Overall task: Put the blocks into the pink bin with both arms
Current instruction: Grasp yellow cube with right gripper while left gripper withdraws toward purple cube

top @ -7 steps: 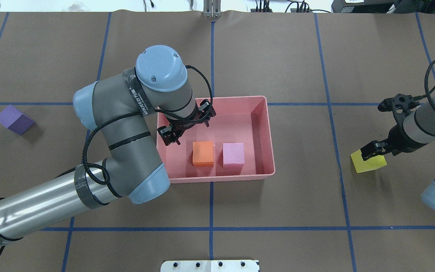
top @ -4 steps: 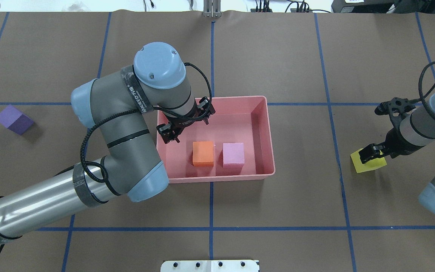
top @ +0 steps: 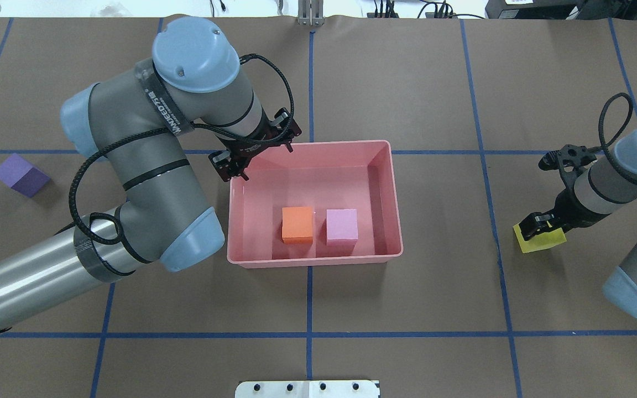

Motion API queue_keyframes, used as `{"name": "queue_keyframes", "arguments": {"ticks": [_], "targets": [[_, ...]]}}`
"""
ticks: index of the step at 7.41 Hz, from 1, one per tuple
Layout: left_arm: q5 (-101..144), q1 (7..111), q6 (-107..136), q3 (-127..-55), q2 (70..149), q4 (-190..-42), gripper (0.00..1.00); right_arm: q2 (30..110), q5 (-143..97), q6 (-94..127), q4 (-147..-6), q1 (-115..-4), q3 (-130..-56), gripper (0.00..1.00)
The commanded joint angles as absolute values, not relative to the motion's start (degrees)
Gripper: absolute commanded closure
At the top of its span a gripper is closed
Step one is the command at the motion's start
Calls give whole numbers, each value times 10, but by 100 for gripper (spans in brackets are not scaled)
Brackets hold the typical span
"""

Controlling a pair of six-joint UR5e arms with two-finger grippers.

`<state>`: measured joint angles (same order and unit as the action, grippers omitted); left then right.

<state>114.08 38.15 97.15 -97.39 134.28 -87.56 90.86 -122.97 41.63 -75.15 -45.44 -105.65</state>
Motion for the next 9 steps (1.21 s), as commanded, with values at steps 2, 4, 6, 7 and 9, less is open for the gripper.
{"name": "queue_keyframes", "arguments": {"ticks": [2, 4, 6, 7, 9], "targets": [[1142, 404, 836, -1086, 1200, -873, 0, 909, -1242, 419, -753, -456, -1086, 100], [1144, 428, 735, -1133, 1110, -881, 0, 884, -1338, 423, -764, -537, -1105, 100], [1144, 451, 647, -1162, 1034, -901, 0, 710, -1349, 452, -950, -556, -1107, 100], [1145, 464, 609, -1160, 998, -935, 0, 638, -1346, 520, -991, -544, -1101, 100], [1154, 504, 544, -1151, 939, -982, 0, 536, -1280, 678, -988, -462, -1070, 100]]}}
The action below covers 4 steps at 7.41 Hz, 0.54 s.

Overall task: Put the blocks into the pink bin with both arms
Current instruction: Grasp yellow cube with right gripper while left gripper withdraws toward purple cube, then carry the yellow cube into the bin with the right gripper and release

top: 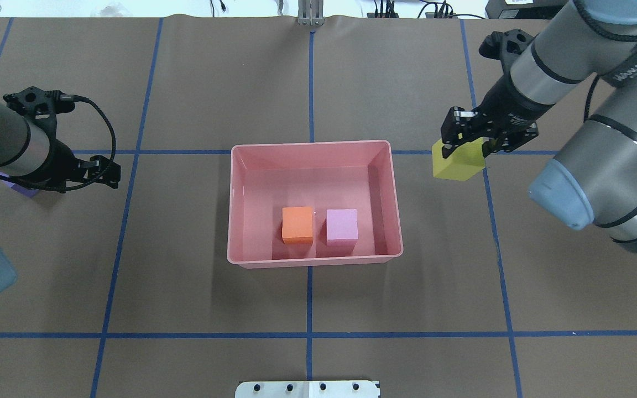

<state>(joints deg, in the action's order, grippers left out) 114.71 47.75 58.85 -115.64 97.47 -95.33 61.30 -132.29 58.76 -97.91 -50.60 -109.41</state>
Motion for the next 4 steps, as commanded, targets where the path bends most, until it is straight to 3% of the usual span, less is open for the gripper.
{"name": "queue_keyframes", "arguments": {"ticks": [1, 4], "targets": [[1194, 535, 510, -1134, 933, -984, 0, 483, -1251, 728, -987, -426, -1021, 100], [1208, 578, 454, -1090, 932, -984, 0, 460, -1184, 793, -847, -380, -913, 100]]}}
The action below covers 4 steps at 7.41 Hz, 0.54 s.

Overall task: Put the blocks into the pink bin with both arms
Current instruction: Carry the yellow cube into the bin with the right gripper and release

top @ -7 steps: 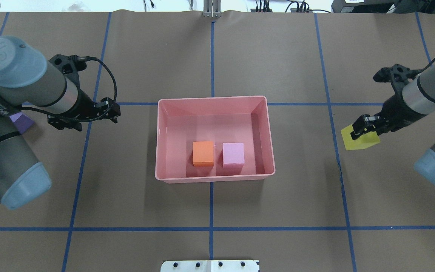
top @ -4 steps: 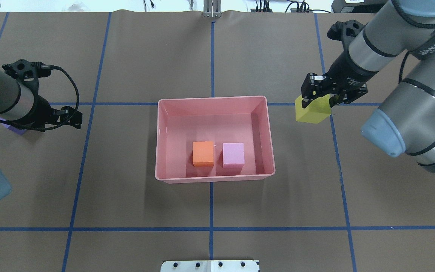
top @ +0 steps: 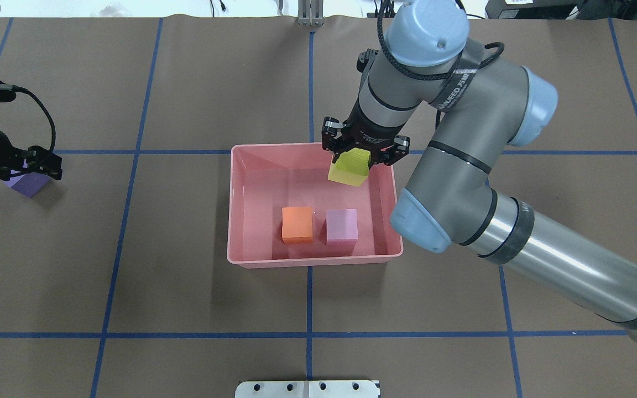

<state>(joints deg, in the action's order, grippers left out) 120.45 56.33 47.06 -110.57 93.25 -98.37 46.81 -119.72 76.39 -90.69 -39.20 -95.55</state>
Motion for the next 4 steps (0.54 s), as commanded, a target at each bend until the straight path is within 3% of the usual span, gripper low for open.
{"name": "queue_keyframes", "arguments": {"ticks": [1, 4], "targets": [[1208, 582, 454, -1089, 932, -983, 0, 464, -1170, 792, -846, -367, -911, 100], [1208, 586, 454, -1073, 933, -984, 0, 473, -1157, 787, -845, -365, -900, 100]]}}
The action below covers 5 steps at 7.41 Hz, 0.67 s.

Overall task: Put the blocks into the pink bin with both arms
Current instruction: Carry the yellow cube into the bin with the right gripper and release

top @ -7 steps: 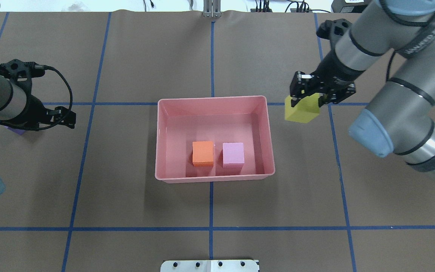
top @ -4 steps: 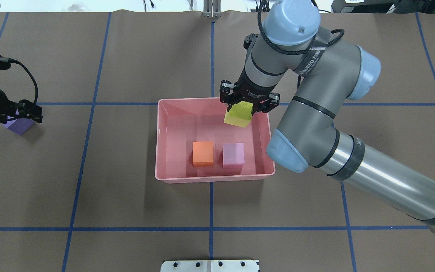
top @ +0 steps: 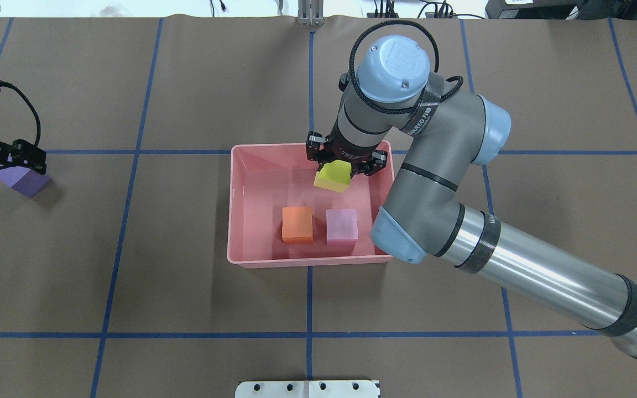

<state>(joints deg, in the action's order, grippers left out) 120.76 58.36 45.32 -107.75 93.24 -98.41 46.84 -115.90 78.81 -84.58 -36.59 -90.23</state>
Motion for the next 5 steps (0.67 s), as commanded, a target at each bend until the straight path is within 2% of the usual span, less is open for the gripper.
{"name": "queue_keyframes", "arguments": {"ticks": [1, 2, 3, 5], "targets": [[1207, 586, 451, -1061, 933, -984, 0, 474, -1157, 786, -845, -364, -898, 99], [1207, 588, 455, -1045, 936, -984, 0, 474, -1157, 786, -845, -365, -899, 42], [1208, 605, 461, -1037, 939, -983, 0, 472, -1151, 791, -846, -365, -904, 1], [1210, 617, 545, -985, 956, -983, 0, 476, -1149, 792, -846, -365, -917, 0]]}}
